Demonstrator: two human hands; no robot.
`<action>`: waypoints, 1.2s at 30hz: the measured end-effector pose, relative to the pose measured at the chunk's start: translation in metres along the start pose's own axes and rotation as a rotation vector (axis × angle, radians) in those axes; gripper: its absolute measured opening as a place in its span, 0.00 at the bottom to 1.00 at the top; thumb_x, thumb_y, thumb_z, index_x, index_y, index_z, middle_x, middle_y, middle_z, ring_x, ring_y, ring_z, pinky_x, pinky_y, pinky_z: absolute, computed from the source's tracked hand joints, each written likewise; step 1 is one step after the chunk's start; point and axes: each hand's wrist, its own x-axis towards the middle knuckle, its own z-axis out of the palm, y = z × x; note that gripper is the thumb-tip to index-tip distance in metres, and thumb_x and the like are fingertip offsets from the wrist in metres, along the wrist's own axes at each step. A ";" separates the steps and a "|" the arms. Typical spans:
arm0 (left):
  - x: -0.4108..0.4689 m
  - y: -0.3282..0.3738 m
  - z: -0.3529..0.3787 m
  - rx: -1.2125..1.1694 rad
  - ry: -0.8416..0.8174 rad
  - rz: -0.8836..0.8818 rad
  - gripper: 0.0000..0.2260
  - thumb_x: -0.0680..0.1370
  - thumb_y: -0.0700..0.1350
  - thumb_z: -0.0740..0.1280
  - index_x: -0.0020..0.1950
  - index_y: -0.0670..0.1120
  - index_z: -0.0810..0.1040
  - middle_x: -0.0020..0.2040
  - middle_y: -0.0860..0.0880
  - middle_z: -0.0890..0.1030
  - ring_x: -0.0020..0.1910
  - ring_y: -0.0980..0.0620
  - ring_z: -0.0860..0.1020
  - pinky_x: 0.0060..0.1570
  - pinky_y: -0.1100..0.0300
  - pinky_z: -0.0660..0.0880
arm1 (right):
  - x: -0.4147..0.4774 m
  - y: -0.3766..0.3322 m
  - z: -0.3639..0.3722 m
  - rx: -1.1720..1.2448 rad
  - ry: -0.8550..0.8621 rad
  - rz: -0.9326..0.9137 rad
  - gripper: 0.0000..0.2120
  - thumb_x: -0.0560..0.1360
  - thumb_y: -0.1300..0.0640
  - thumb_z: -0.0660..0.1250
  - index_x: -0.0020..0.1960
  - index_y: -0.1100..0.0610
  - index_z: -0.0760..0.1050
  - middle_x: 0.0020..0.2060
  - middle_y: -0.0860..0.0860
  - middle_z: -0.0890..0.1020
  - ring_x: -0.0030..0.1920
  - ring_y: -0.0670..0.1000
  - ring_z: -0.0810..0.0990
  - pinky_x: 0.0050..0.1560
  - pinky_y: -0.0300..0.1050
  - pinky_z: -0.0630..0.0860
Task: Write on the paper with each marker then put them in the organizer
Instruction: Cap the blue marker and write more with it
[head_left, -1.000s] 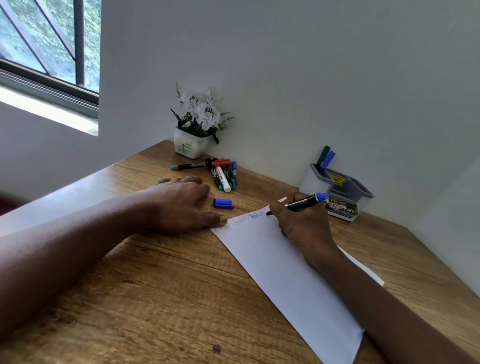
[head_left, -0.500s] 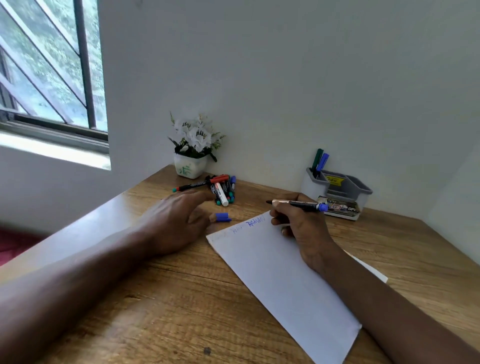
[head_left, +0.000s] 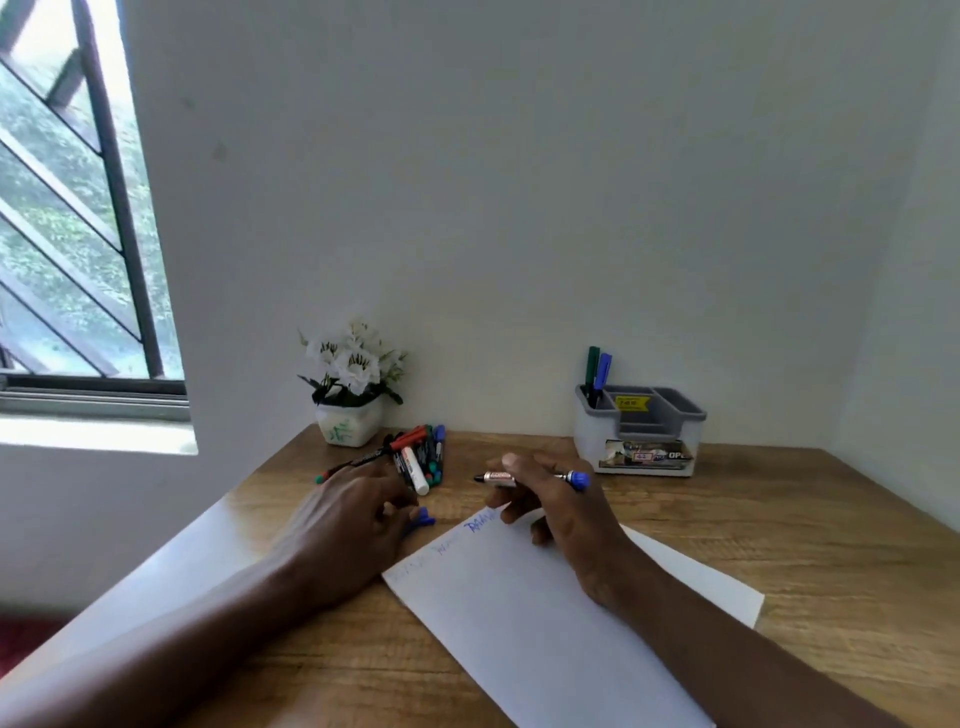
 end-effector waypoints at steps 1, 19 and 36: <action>0.001 -0.001 0.000 -0.018 0.000 -0.008 0.07 0.80 0.57 0.67 0.55 0.59 0.82 0.52 0.62 0.79 0.49 0.63 0.76 0.44 0.69 0.70 | 0.000 0.001 -0.001 -0.009 -0.005 -0.002 0.11 0.81 0.51 0.67 0.50 0.55 0.85 0.40 0.53 0.88 0.38 0.48 0.83 0.29 0.37 0.71; -0.007 -0.002 -0.014 -0.979 0.051 -0.017 0.04 0.79 0.46 0.72 0.52 0.53 0.85 0.44 0.47 0.86 0.42 0.51 0.83 0.43 0.61 0.76 | -0.012 -0.018 0.014 0.149 -0.087 -0.277 0.08 0.78 0.65 0.66 0.52 0.67 0.82 0.39 0.64 0.86 0.37 0.53 0.84 0.29 0.41 0.72; -0.016 0.011 -0.025 -1.203 0.014 -0.054 0.08 0.75 0.45 0.73 0.53 0.48 0.86 0.44 0.44 0.85 0.41 0.51 0.81 0.45 0.59 0.78 | -0.024 -0.015 0.014 0.174 -0.119 -0.155 0.09 0.73 0.56 0.75 0.48 0.61 0.82 0.41 0.65 0.86 0.39 0.57 0.84 0.30 0.42 0.73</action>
